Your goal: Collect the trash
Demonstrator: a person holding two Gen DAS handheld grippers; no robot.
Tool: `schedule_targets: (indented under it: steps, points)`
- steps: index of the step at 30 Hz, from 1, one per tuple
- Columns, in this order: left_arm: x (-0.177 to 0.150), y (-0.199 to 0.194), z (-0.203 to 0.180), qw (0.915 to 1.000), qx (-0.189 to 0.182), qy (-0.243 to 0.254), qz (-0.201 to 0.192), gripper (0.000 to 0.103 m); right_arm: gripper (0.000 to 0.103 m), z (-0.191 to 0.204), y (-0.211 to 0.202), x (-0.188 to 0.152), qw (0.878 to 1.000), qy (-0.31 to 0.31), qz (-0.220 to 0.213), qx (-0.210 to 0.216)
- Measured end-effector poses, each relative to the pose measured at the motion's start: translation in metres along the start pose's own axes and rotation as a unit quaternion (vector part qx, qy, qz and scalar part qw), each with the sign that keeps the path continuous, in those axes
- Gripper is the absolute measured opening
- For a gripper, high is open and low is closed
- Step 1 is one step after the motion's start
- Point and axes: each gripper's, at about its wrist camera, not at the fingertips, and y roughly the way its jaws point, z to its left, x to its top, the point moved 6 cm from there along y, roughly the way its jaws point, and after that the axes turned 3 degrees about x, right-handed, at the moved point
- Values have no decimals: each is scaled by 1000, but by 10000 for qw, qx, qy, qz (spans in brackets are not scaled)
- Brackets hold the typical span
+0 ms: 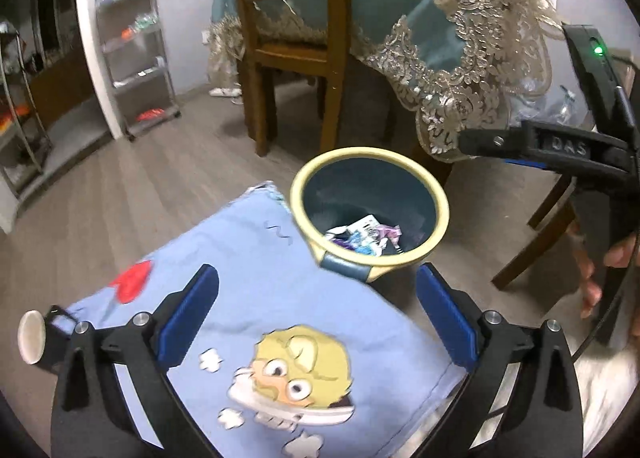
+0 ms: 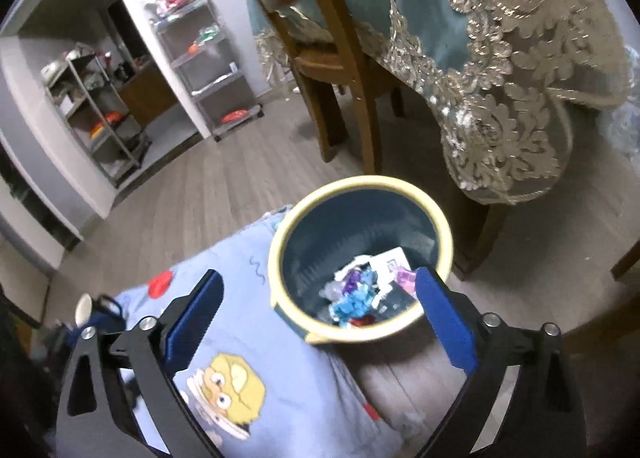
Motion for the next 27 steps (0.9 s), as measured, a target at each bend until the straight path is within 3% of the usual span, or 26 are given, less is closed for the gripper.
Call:
schedule_targets:
  steps: [6,10,15,27]
  points:
    - [-6,-37,5,9977,-71,-598,-311,97,98,8,-41,-25,9989,-292,-71,-358]
    - [-14,-40,7,9963,158,-822,-169,97,98,8,-62,-38,9987,-297,-214,-356]
    - [-20,-40,7,9966,207,-769,-231,97,98,-1,-83,-36,9969,-26,-729,-304]
    - [-21,-39,10,9967,248,-724,-261,97,98,18,-80,-38,9957,-400,-713,-442]
